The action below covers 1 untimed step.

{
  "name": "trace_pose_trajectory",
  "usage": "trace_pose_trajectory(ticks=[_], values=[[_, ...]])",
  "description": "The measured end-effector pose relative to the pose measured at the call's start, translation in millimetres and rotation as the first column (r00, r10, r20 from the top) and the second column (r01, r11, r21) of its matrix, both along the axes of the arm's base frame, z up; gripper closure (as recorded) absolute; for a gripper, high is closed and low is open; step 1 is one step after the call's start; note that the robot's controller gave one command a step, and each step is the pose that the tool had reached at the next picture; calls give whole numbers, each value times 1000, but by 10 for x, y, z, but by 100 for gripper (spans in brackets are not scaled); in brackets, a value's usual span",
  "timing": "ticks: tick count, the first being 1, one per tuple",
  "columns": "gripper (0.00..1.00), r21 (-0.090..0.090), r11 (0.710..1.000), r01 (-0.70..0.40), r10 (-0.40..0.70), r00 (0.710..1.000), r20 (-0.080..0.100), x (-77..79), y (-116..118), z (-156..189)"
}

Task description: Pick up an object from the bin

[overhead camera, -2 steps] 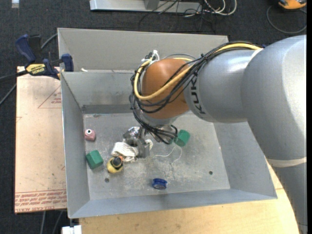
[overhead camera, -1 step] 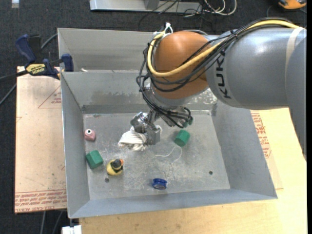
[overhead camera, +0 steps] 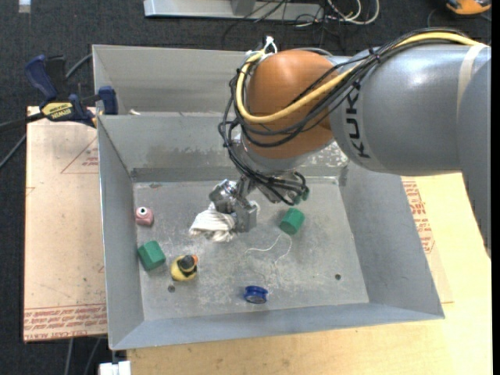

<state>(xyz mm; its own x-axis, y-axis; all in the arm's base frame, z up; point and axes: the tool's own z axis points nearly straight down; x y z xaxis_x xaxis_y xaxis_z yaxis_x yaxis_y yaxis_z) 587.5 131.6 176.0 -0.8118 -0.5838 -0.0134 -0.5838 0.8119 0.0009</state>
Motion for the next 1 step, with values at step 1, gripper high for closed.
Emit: trace_pose_trajectory(ticks=[1], values=[[100, 3, 998, 65, -65, 998, 4, 150, 149, 1557]])
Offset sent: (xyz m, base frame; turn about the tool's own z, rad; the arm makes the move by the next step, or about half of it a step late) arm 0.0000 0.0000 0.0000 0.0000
